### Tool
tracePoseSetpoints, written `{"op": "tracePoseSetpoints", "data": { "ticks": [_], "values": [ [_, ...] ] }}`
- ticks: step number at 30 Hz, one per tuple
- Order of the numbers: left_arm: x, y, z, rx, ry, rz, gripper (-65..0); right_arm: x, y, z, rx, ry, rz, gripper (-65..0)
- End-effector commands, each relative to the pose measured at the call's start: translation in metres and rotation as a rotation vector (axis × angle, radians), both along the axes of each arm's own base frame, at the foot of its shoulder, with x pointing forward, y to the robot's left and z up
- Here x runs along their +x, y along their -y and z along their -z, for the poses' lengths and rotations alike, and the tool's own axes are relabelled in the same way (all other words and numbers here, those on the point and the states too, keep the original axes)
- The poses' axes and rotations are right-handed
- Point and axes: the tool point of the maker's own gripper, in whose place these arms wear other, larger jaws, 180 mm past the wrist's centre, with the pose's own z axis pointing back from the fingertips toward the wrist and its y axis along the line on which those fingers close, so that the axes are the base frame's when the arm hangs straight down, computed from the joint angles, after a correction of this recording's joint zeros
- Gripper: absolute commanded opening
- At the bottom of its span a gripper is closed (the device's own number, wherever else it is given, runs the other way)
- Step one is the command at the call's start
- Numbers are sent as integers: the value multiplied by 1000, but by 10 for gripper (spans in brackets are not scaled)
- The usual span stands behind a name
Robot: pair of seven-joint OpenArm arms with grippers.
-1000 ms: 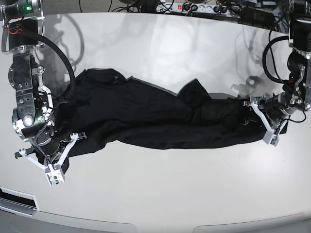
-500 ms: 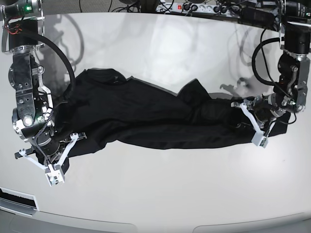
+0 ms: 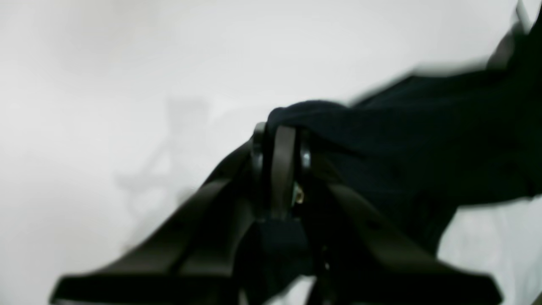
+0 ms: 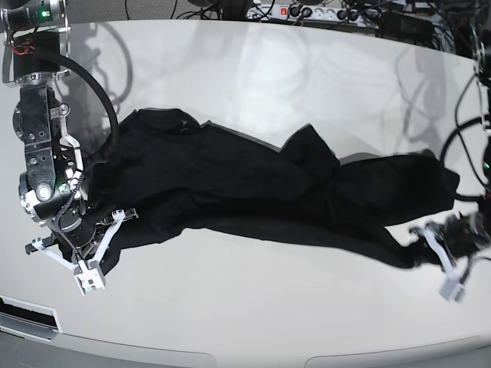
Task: Layout the t-shirt on the table in an organized manner, then fold the t-shirt properly
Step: 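Lift the shirt with both grippers and shake it out in the air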
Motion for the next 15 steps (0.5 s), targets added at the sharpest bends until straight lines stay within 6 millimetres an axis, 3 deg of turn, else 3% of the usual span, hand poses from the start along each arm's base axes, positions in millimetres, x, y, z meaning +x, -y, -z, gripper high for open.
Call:
{"op": "tracePoseSetpoints", "data": {
  "ticks": [1, 4, 7, 15],
  "values": [
    [13, -3, -38, -16, 86, 19, -650, 12, 5, -24, -13, 75, 3, -650],
    [21, 0, -76, -46, 150, 72, -650, 20, 5, -37, -15, 105, 3, -650],
    [22, 0, -97, -63, 189, 105, -650, 30, 8, -54, -42, 141, -2, -650],
    [22, 8, -112, -34, 217, 188, -650, 57, 20, -120, -76, 248, -86, -650]
  ]
}}
